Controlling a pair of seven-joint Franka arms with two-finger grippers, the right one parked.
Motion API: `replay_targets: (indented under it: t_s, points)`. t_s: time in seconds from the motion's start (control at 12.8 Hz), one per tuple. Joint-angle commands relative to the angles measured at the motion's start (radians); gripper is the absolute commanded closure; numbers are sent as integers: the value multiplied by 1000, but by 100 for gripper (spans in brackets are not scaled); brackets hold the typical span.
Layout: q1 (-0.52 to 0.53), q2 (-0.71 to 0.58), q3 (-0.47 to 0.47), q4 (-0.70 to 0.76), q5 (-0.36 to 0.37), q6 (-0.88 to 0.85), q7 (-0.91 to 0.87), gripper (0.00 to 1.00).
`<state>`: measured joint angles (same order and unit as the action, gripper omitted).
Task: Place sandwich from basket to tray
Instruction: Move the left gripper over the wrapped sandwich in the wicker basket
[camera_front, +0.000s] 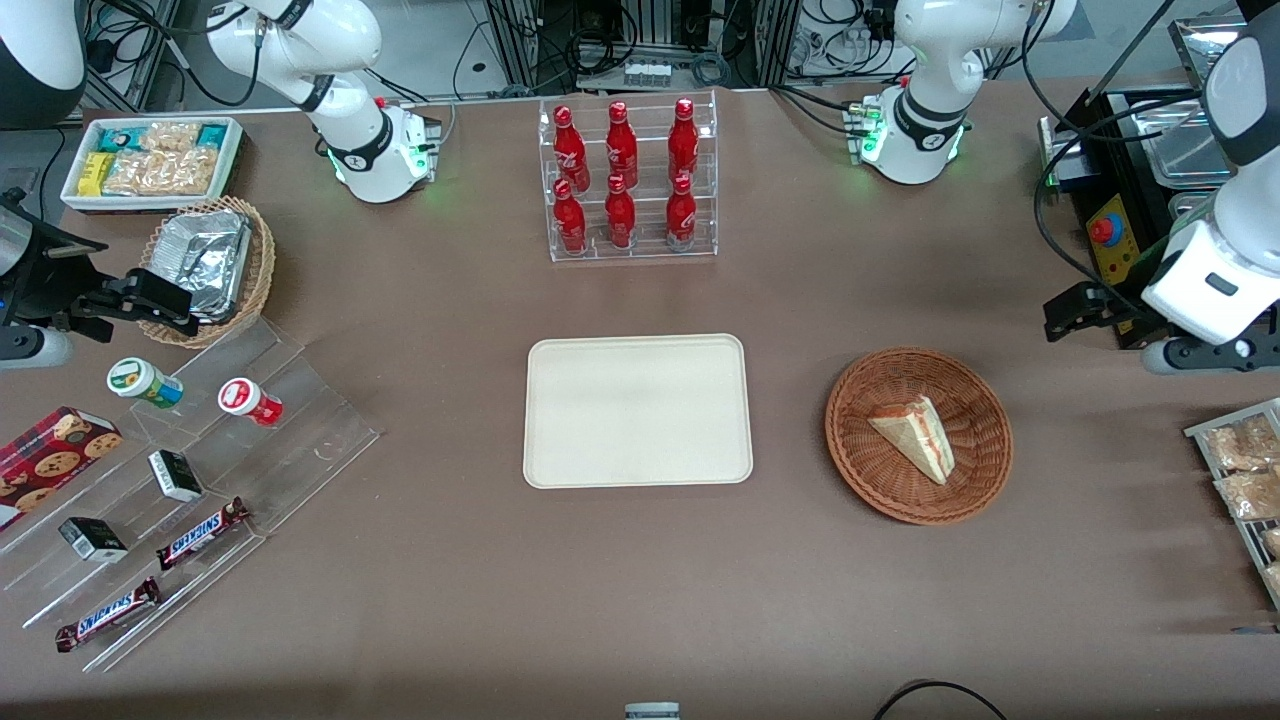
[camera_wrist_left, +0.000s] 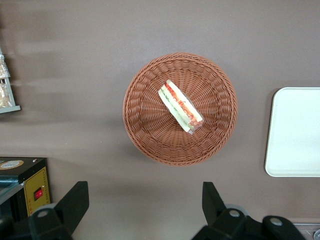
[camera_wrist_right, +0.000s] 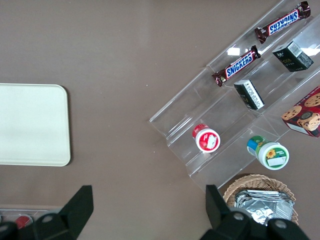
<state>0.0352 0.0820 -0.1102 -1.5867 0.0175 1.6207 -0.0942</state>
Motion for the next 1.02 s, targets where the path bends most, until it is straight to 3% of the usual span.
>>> replay_targets:
  t_s: [0.0, 0.23, 0.94]
  points:
    - [-9, 33, -8, 21, 12, 7, -4, 0]
    - [-11, 82, -9, 21, 27, 51, -22, 0]
    - [-23, 171, -11, -67, 6, 227, -421, 0]
